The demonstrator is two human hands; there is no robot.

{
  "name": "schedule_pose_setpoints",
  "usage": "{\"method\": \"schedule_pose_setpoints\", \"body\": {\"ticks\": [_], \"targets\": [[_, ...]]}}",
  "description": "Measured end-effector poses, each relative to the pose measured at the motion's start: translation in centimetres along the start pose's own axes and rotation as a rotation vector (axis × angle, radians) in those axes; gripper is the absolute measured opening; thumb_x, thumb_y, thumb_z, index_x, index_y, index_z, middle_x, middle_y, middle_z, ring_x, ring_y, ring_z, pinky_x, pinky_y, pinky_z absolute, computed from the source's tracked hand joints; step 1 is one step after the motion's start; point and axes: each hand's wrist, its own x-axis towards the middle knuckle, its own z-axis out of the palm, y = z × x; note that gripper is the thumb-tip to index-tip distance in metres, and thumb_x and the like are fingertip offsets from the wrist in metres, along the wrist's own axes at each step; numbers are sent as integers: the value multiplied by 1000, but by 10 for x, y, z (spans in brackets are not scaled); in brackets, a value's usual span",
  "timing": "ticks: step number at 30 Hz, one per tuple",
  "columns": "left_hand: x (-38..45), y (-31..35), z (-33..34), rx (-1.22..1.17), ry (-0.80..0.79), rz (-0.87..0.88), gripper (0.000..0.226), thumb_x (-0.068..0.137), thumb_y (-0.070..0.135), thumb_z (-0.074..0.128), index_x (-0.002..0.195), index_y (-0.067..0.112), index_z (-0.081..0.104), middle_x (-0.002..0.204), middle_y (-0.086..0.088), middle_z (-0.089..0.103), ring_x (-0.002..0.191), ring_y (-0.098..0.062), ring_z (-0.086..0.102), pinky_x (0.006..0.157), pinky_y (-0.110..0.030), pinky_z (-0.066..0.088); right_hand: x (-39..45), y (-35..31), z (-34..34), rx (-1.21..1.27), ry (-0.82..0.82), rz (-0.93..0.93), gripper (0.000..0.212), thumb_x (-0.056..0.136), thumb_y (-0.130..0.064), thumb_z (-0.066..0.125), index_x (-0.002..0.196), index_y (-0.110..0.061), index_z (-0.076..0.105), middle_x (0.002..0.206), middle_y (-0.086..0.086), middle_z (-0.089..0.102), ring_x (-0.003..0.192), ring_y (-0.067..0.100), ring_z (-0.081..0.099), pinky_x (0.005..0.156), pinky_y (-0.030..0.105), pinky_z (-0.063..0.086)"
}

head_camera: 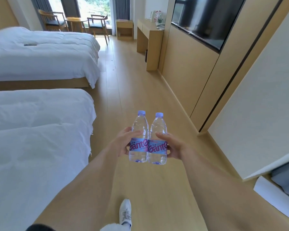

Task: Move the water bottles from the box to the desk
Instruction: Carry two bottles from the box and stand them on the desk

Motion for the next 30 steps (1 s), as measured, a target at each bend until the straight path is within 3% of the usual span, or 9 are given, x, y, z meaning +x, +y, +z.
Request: {"method": "schedule_pose_setpoints", "body": {"ticks": [6, 11, 17, 24, 30], "targets": [[101, 75, -30, 19, -27, -5, 41, 85, 33, 77, 120, 21, 60, 97, -5, 68, 83, -25, 65, 88, -61, 55, 88, -83, 5, 4, 18, -4, 46, 90, -40, 71, 129, -21, 57, 108, 5, 69, 93, 20, 67, 96, 51, 53], [171, 130, -55, 31, -38, 2, 45, 84, 34, 79, 122, 19, 60, 99, -6, 67, 84, -26, 65, 86, -61, 55, 152, -140, 10, 13, 5, -17, 25, 92, -40, 68, 112, -27, 60, 102, 2, 68, 91, 18, 66, 91, 45, 54], [244, 174, -78, 15, -12, 1, 45, 84, 34, 78, 123, 18, 61, 97, -6, 68, 84, -25, 66, 87, -60, 56, 236, -191, 11, -9, -9, -15, 52, 87, -44, 73, 131, -22, 57, 112, 6, 70, 94, 21, 68, 89, 46, 56], [336, 221, -99, -8, 60, 9, 48, 86, 33, 76, 125, 13, 58, 98, -9, 65, 85, -28, 63, 88, -62, 53, 344, -252, 4, -34, -91, -13, 49, 88, -41, 73, 131, -21, 57, 104, 5, 71, 87, 20, 69, 79, 40, 57], [425, 282, -109, -61, 160, 6, 48, 89, 32, 74, 129, 13, 55, 92, -6, 64, 81, -26, 64, 85, -55, 56, 447, -334, -8, -98, -202, -16, 35, 92, -38, 69, 122, -21, 60, 99, 5, 71, 86, 21, 68, 92, 46, 52]]}}
